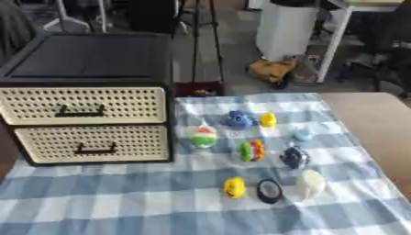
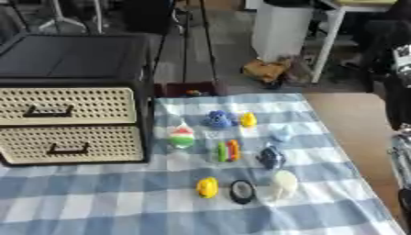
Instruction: Pick up objects from table and place into drawer.
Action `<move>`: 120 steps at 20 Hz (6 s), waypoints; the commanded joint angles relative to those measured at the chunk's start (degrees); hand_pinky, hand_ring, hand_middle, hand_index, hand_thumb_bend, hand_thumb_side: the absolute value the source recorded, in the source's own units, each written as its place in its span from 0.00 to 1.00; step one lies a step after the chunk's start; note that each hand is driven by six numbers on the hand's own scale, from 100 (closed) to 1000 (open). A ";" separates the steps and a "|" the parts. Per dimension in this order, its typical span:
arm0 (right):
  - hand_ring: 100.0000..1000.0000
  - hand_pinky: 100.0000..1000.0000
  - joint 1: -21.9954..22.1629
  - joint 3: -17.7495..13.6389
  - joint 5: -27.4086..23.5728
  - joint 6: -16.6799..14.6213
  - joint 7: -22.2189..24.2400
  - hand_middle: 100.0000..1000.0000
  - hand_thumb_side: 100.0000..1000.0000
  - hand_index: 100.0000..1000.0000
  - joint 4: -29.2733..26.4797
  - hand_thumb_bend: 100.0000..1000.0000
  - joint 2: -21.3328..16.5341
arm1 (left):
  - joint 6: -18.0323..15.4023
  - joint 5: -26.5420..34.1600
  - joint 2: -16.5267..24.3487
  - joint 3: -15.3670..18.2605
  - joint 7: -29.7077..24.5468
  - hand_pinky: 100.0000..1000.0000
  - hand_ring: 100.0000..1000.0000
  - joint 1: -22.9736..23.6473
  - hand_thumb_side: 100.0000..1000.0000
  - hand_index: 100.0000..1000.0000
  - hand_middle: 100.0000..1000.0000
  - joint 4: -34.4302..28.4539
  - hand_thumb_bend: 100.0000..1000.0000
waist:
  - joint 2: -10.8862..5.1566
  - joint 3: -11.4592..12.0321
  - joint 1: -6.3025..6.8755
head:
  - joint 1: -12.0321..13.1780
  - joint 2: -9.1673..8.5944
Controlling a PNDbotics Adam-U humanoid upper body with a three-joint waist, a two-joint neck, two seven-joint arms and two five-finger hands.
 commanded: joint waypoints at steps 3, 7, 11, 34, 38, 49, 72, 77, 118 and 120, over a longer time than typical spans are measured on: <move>0.24 0.00 -0.95 -0.39 0.94 0.00 0.56 0.28 0.78 0.68 -0.41 0.21 -1.18 | 6.84 -9.96 6.24 -1.19 -7.72 0.00 0.00 -3.09 0.83 0.79 0.00 -1.89 1.00 | -1.20 -0.43 0.12 | 0.10 -0.33; 0.24 0.00 -0.98 -0.29 0.99 0.00 0.78 0.28 0.79 0.68 -0.14 0.20 -1.20 | 11.29 -18.03 11.31 -3.20 -19.60 0.00 0.00 -6.34 0.95 0.79 0.00 -3.46 1.00 | -1.44 -0.83 0.14 | 0.37 -0.18; 0.24 0.00 -0.89 -0.22 0.95 -0.02 0.84 0.28 0.79 0.68 0.12 0.19 -1.31 | 13.28 -22.69 15.87 -4.35 -32.58 0.00 0.00 -10.22 1.00 0.74 0.00 -4.61 1.00 | -1.73 -1.09 0.23 | 0.50 0.17; 0.24 0.00 -0.70 0.02 1.05 0.24 1.19 0.28 0.80 0.68 0.96 0.18 -1.34 | 13.87 -24.49 20.37 -9.32 -58.51 0.00 0.00 -22.02 1.00 0.70 0.00 7.72 0.82 | -2.41 -1.57 0.83 | 1.02 1.15; 0.24 0.00 -0.75 0.04 1.03 0.24 1.21 0.28 0.80 0.68 0.99 0.18 -1.32 | 13.94 -24.34 20.05 -9.67 -59.10 0.00 0.00 -22.58 1.00 0.70 0.00 9.43 0.80 | -2.45 -1.59 0.83 | 0.98 1.12; 0.24 0.00 -0.77 0.05 0.98 0.17 1.37 0.28 0.80 0.68 1.11 0.18 -1.28 | 14.10 -24.06 18.87 -11.04 -61.36 0.00 0.00 -23.64 1.00 0.70 0.00 12.77 0.77 | -2.49 -1.69 0.76 | 1.07 0.97; 0.24 0.00 -0.79 -0.06 0.85 0.25 1.57 0.27 0.80 0.68 1.04 0.19 -0.95 | 13.37 -24.30 15.29 -14.43 -61.04 0.00 0.00 -26.01 1.00 0.74 0.00 18.51 0.81 | -2.28 -1.97 0.97 | 1.02 0.90; 0.24 0.00 -0.76 -0.10 0.84 0.27 1.60 0.27 0.80 0.68 1.04 0.19 -0.88 | 13.15 -24.18 14.81 -15.31 -60.97 0.00 0.00 -26.34 1.00 0.75 0.00 19.58 0.83 | -2.21 -2.01 0.97 | 0.99 0.87; 0.24 0.00 -0.49 -0.44 1.02 0.34 1.52 0.28 0.80 0.68 1.13 0.19 -0.82 | 12.01 -34.33 16.80 -11.67 -63.07 0.00 0.00 -24.03 1.00 0.67 0.00 11.05 0.72 | -2.41 -1.55 0.91 | 0.09 1.07; 0.24 0.00 -0.47 -0.48 1.01 0.31 1.48 0.28 0.80 0.68 1.15 0.19 -0.83 | 12.20 -35.30 16.84 -11.17 -62.94 0.00 0.00 -23.94 1.00 0.68 0.00 10.78 0.72 | -2.42 -1.60 0.88 | 0.06 1.06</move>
